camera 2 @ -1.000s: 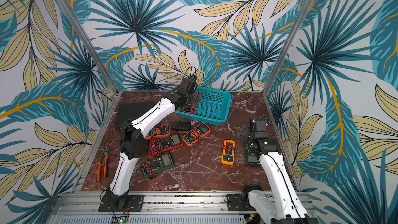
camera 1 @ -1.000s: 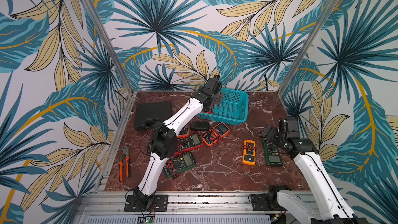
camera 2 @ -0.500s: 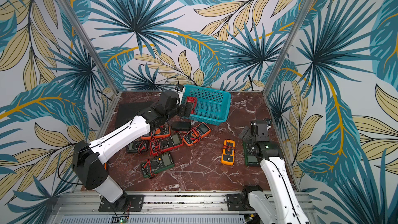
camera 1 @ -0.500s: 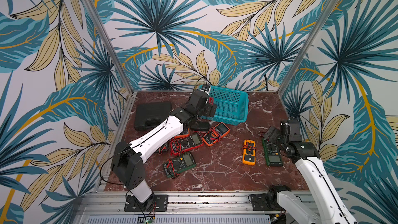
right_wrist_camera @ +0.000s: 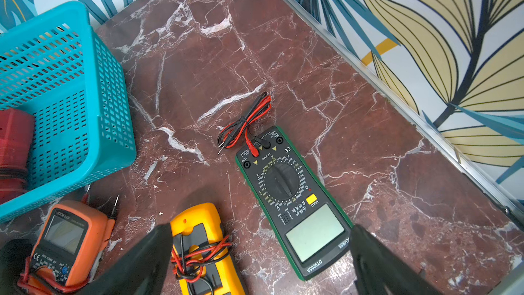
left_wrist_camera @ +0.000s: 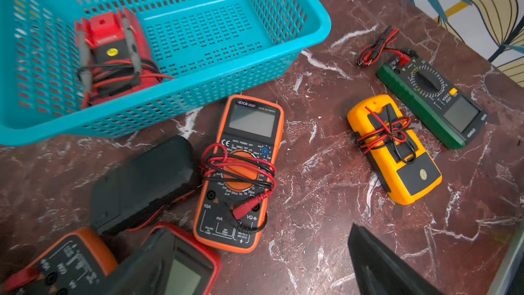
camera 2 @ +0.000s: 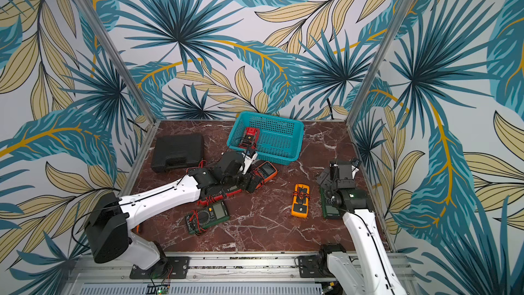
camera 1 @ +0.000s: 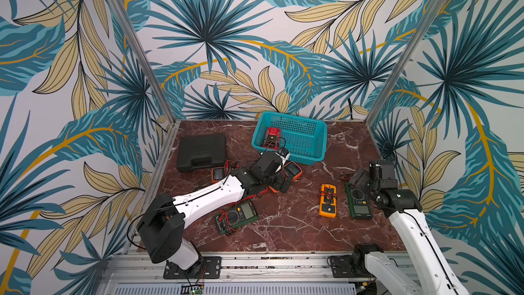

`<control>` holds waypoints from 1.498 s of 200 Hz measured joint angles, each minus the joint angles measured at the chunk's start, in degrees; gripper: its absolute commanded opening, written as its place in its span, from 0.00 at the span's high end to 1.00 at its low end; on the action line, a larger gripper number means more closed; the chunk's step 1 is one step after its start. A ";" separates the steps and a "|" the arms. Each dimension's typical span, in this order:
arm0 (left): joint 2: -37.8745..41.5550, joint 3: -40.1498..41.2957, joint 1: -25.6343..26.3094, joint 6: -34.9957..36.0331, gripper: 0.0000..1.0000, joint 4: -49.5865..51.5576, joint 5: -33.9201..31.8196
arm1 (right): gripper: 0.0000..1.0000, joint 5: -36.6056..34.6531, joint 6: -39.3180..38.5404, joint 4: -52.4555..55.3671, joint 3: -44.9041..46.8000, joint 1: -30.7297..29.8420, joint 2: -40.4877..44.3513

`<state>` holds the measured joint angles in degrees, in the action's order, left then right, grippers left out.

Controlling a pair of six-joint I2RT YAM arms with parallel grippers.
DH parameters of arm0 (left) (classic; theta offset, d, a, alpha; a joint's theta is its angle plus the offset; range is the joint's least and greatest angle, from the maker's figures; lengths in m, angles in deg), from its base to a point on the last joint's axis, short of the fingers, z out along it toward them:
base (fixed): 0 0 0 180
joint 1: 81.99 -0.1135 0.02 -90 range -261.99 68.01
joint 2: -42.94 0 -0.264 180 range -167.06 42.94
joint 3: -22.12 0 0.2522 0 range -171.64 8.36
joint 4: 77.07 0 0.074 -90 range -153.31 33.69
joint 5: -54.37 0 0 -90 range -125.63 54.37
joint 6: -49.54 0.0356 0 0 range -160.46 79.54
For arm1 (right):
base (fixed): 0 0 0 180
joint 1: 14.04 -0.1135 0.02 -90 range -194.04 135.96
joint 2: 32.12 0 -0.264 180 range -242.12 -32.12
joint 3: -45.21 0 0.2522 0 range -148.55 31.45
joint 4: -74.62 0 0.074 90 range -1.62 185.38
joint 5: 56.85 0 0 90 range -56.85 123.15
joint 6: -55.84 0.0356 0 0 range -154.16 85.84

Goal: Put the multimeter into the basket
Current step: Pick up the multimeter from the center of the board.

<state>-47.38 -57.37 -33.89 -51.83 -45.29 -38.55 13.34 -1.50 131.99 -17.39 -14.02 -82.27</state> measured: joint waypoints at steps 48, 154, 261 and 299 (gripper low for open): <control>-14.88 -9.09 -0.42 1.03 0.00 5.84 1.86 | 0.01 -0.09 0.26 0.04 0.37 0.00 0.35; -21.79 -15.13 -5.22 3.08 0.00 10.25 3.65 | 0.01 -0.07 0.33 0.04 0.59 0.00 0.55; -23.06 -16.06 -2.95 3.56 0.00 11.50 7.32 | 0.00 -0.09 0.35 0.07 0.59 0.00 0.55; -23.06 -16.06 -2.01 2.10 0.00 11.61 6.54 | 0.01 -0.09 0.35 0.07 0.61 0.00 0.55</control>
<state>-70.44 -73.44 -35.91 -49.74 -33.69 -32.01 13.25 -1.15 132.06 -16.77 -14.02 -81.72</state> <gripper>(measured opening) 0.999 0.994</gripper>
